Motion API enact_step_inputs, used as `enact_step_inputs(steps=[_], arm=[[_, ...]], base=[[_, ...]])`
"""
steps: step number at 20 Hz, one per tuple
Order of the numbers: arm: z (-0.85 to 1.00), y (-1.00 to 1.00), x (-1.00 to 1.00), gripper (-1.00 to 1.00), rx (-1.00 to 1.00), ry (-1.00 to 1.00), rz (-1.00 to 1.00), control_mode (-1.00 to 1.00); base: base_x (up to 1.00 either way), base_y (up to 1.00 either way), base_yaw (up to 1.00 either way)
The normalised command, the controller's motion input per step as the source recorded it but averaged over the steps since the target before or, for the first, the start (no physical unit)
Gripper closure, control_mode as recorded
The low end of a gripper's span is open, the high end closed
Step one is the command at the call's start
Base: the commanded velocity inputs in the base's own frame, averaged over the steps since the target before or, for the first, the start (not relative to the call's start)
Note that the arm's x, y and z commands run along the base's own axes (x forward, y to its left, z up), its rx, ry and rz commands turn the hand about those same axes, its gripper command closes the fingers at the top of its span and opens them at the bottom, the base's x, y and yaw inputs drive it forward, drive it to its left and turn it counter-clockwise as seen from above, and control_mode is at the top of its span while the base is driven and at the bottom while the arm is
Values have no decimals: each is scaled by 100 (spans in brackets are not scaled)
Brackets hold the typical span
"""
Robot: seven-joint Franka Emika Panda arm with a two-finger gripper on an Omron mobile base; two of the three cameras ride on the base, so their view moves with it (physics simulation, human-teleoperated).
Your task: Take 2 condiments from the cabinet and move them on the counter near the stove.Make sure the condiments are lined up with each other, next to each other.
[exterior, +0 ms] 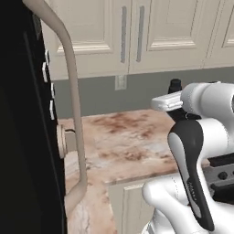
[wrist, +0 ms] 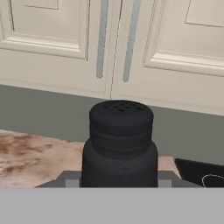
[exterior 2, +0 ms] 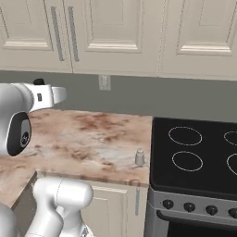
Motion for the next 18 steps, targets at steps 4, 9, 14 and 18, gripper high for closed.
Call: enact_step_inputs(steps=[4, 9, 14, 18], arm=[[0, 0, 0, 100, 0, 0, 0, 100], [0, 0, 0, 100, 0, 0, 0, 100], [0, 0, 0, 100, 0, 0, 0, 100], [0, 0, 0, 100, 0, 0, 0, 100]], base=[[85, 3, 13], [75, 0, 9], [29, 0, 2], [0, 0, 0]])
